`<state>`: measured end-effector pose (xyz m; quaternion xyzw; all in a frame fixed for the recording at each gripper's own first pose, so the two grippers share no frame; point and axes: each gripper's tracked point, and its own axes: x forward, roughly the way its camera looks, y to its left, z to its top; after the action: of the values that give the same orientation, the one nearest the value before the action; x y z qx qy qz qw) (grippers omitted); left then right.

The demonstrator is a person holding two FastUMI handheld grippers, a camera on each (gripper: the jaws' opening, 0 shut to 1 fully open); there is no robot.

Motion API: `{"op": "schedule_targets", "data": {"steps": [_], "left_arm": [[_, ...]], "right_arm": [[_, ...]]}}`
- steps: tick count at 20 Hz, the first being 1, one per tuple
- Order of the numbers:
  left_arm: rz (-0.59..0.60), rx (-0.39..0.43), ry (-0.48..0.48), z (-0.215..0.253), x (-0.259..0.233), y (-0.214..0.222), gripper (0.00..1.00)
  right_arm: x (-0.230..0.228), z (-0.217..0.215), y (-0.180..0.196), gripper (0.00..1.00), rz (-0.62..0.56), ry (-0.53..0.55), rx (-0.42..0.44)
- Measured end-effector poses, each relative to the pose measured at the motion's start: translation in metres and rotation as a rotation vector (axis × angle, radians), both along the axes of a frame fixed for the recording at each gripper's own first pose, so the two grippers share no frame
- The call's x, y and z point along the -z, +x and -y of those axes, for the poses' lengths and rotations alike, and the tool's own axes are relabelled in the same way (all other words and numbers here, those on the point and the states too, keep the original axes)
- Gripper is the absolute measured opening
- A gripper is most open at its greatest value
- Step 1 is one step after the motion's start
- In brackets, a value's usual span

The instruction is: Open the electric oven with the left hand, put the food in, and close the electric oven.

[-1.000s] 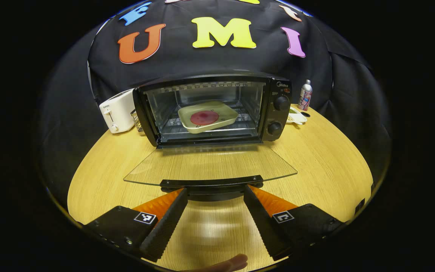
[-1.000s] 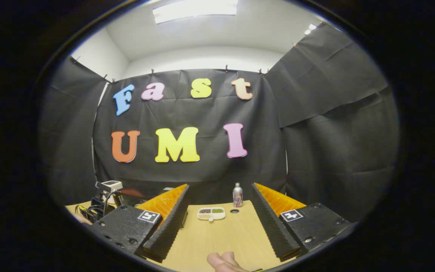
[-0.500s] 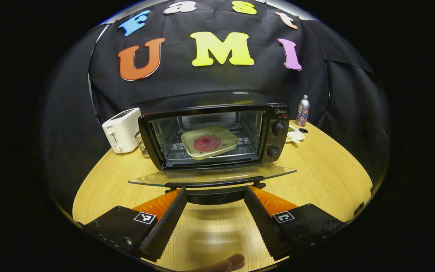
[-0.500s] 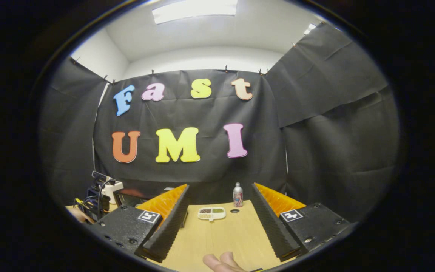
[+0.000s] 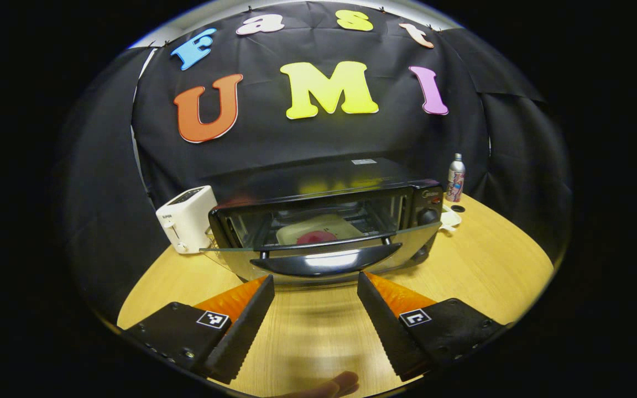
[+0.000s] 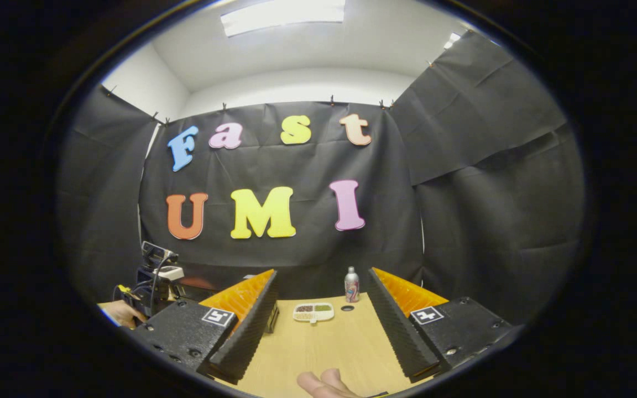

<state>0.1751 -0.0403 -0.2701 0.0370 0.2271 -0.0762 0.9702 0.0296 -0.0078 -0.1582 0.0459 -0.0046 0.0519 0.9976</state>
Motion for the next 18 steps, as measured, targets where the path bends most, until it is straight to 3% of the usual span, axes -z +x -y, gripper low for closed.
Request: {"op": "schedule_targets", "data": {"steps": [2, 3, 8, 9, 12, 15, 18], "left_arm": [[0.01, 0.0, -0.01, 0.004, 0.002, 0.009, 0.96], [0.011, 0.004, -0.022, 0.007, 0.004, 0.013, 0.96], [-0.004, 0.005, -0.049, 0.011, 0.015, 0.012, 0.96], [-0.007, 0.009, -0.053, 0.012, 0.017, 0.01, 0.96], [-0.012, 0.009, -0.052, 0.013, 0.02, 0.006, 0.96], [0.018, 0.008, -0.063, 0.014, 0.008, -0.006, 0.96], [0.042, 0.022, -0.105, 0.02, -0.015, -0.036, 0.96]], "right_arm": [[0.0, 0.0, 0.0, 1.0, -0.004, -0.003, 0.002], [0.002, 0.001, 0.0, 0.96, -0.007, -0.004, 0.004], [0.008, 0.003, 0.001, 0.96, -0.03, -0.004, 0.01], [0.012, 0.003, 0.005, 1.0, -0.036, -0.004, 0.01], [0.014, 0.001, 0.005, 0.96, -0.047, -0.004, 0.008], [0.016, 0.001, 0.003, 1.0, -0.052, -0.006, 0.007], [0.017, -0.003, -0.003, 0.96, -0.057, -0.009, -0.002]]}}
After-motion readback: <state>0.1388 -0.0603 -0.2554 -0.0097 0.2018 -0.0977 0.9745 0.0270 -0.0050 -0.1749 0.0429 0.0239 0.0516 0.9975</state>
